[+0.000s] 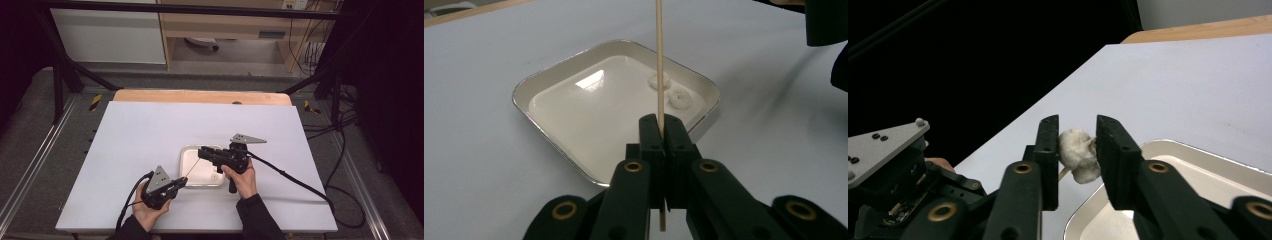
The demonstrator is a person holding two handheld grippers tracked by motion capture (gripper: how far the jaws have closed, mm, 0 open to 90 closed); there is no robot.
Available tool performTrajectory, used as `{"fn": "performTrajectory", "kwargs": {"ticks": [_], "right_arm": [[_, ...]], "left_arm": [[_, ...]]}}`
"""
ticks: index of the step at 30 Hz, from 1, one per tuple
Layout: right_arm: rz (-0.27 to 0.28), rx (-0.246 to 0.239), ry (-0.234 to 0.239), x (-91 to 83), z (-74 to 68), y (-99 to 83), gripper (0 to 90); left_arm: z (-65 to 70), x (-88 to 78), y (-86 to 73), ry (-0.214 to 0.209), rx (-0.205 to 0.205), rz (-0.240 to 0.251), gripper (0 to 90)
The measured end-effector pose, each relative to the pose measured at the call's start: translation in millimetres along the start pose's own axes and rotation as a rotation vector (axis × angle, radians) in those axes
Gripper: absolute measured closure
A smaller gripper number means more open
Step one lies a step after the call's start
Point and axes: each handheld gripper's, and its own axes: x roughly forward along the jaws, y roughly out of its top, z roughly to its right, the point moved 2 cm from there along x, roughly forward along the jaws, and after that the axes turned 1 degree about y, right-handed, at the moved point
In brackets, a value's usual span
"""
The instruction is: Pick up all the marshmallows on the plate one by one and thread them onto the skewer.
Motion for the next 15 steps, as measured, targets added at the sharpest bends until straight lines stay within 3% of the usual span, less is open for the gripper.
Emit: {"fn": "performTrajectory", "kwargs": {"ticks": [6,15], "right_arm": [[-0.002,0.011,0.028,0.8,-3.1,-2.9,78.8],[-0.006,0.013,0.031,3.1,-5.7,-9.3,80.0]], "left_arm": [[0.3,0.9,-0.2,-0.002,0.002,-0.006,88.7],[0.8,2.2,-0.9,-0.001,0.0,-0.022,88.8]]}}
